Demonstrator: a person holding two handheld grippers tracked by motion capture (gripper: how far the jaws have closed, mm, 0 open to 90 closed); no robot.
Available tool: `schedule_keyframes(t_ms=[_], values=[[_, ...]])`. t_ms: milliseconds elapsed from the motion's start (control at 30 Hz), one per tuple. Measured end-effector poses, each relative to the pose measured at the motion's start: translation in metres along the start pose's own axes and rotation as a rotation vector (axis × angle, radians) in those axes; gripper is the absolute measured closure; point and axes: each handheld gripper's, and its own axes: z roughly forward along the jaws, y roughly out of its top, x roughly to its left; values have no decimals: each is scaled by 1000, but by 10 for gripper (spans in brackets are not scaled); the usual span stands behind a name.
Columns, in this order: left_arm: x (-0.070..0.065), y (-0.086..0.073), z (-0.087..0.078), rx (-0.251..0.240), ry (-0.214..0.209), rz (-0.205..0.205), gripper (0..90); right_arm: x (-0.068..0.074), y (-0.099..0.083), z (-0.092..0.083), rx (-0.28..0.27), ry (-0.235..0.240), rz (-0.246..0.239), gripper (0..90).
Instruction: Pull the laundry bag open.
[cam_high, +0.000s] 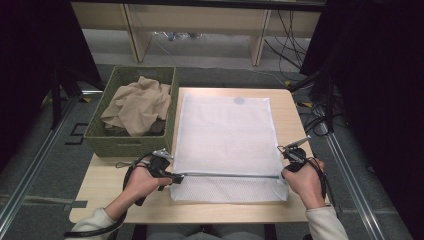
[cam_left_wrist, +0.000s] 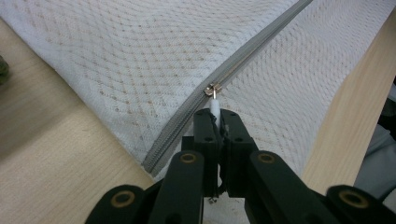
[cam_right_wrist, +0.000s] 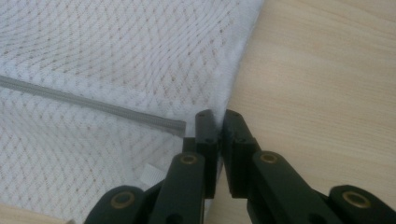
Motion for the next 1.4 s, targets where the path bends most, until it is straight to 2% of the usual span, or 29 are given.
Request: schedule_keyframes(t_ms=[33,133,167,200,233,333,400,467,667,733,767,800,833,867,900,933,967,1000,1133,1167,1200,1233,1333,1367,1400], values=[[1,0,-2,18,14,14,865,0,0,0,0,-6,-1,866],[2,-1,-3,12,13,6,865,-1,0,0,-3,-4,7,866],[3,-2,-3,8,7,4,865,1,-1,-1,7,-14,29,866],[2,-2,-3,6,15,-3,865,-1,-1,0,3,-4,7,866],[3,-2,-4,10,15,0,865,-2,-1,0,8,-14,3,866],[5,-4,-5,12,17,-2,865,-2,-1,1,5,-6,2,866],[5,-4,-6,4,17,-15,865,-3,-1,1,2,-7,-3,866],[6,-5,-7,8,14,-5,865,-2,-1,1,6,-11,3,866],[7,-7,-8,6,21,-23,865,-3,-1,1,1,-10,3,866],[9,-8,-10,20,24,-9,865,-3,-1,1,3,-13,12,866],[9,-9,-9,9,20,-25,865,-4,-1,1,0,-18,11,866],[11,-10,-10,16,16,-14,865,-4,-1,1,0,-18,11,866],[10,-11,-10,9,19,-30,866,-2,-1,0,4,-25,35,866],[11,-11,-11,20,25,-22,866,-4,-1,1,5,-15,15,866],[11,-12,-11,14,25,-28,866,-2,-1,0,11,-25,35,866],[13,-12,-12,24,28,-23,866,-3,0,1,6,-14,17,866],[13,-13,-12,13,27,-43,865,-4,0,1,5,-18,12,866],[15,-14,-13,16,29,-34,865,-4,0,1,4,-19,12,866],[18,-18,-17,17,34,-49,866,-5,0,2,12,-21,10,866],[20,-18,-18,29,39,-38,866,-5,0,2,12,-21,10,866],[20,-20,-18,21,43,-55,866,-5,0,2,7,-23,11,866],[21,-21,-19,17,38,-62,866,-3,0,2,13,-26,40,866],[24,-23,-20,23,27,-62,866,-3,0,2,18,-18,45,866],[23,-24,-20,20,39,-76,866,-4,0,3,10,-8,26,866],[25,-24,-21,29,37,-66,866,-4,0,4,18,-12,9,866]])
